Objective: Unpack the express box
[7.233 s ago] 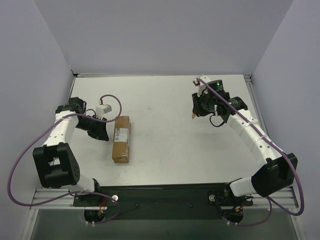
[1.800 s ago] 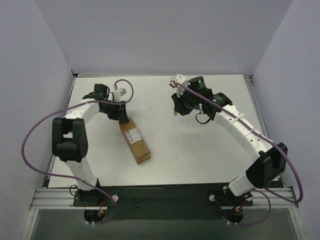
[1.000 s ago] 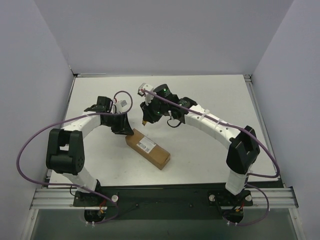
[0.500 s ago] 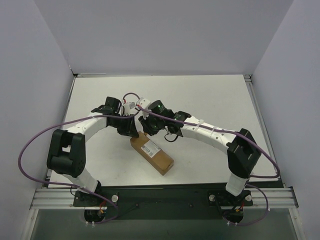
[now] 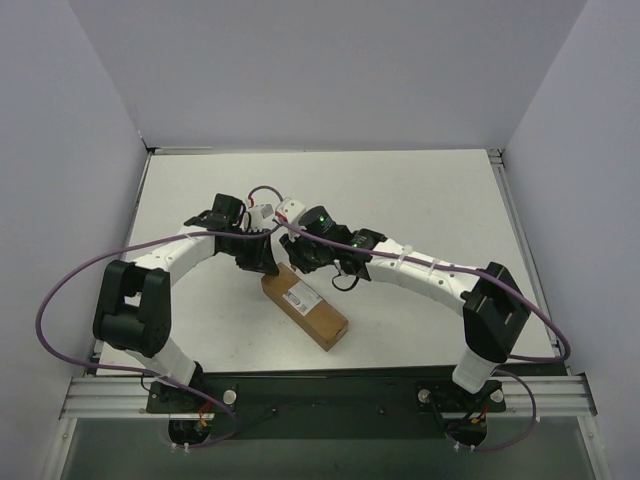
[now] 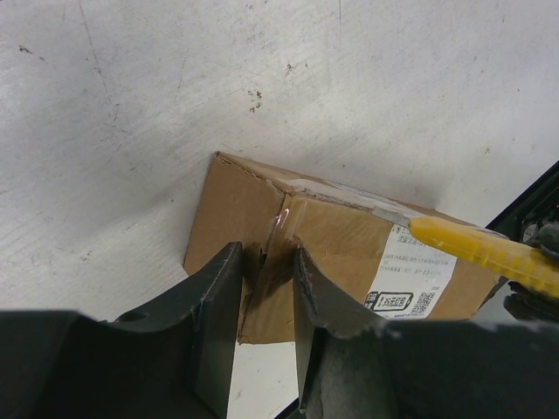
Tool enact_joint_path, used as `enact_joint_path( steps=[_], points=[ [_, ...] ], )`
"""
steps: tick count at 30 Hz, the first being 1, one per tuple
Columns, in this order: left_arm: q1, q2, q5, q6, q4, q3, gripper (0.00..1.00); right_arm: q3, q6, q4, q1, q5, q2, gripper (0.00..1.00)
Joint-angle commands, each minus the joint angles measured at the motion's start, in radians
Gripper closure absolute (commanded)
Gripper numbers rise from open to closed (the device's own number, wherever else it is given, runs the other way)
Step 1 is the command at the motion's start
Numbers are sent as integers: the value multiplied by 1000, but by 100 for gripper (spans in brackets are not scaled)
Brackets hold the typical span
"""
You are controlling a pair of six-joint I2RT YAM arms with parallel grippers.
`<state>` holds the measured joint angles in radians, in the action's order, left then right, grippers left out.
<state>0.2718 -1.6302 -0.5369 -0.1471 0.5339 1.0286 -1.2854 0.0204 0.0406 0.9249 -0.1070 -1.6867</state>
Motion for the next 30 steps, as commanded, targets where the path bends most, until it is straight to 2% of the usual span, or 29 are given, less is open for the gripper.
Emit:
enact_joint_path(
  steps=[1,30],
  points=[
    [24,-45,167,38,57,-64,65,12,1,-33,9,26,53,100],
    [29,-49,178,37,54,-75,66,3,-20,-45,15,20,35,100]
  ],
)
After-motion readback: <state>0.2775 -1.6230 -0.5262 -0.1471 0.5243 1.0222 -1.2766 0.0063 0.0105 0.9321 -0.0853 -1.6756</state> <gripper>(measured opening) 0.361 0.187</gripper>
